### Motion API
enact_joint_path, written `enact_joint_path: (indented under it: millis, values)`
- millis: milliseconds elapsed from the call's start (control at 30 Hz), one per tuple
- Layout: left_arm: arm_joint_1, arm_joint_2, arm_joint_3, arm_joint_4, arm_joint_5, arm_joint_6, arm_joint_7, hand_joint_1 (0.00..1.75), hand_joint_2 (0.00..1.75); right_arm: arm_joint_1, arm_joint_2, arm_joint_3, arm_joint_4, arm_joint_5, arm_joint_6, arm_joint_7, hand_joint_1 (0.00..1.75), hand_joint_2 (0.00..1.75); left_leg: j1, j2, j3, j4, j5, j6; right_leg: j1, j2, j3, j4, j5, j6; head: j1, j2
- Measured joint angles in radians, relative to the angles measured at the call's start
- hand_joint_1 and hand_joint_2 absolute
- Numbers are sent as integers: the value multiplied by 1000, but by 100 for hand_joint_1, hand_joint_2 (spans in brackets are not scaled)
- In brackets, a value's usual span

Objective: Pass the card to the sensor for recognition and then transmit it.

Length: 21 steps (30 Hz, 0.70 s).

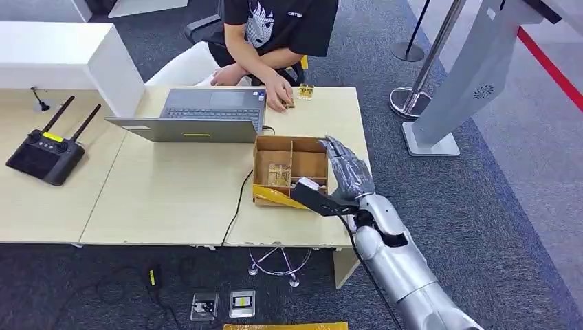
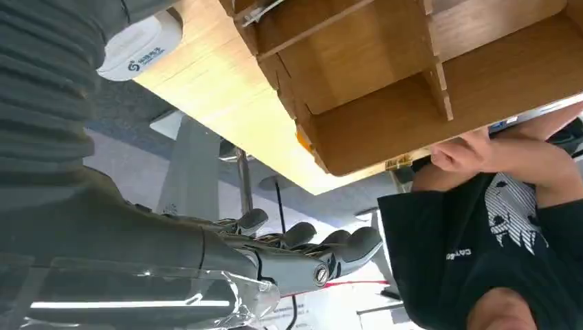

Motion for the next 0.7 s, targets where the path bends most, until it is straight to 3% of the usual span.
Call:
enact_joint_path:
  millis: [233, 700]
  values:
    - [1, 0, 0, 0, 6, 8, 0, 0, 175, -28, 13, 18, 61, 48, -53, 5, 0, 175, 0, 0, 0, 0, 0, 0, 0, 0, 0, 0, 0, 0, 0, 0]
    - [1, 0, 0, 0, 12, 16, 0, 0, 175, -48, 39, 52, 114, 89, -66, 10, 0, 175, 0, 0, 0, 0, 0, 0, 0, 0, 0, 0, 0, 0, 0, 0]
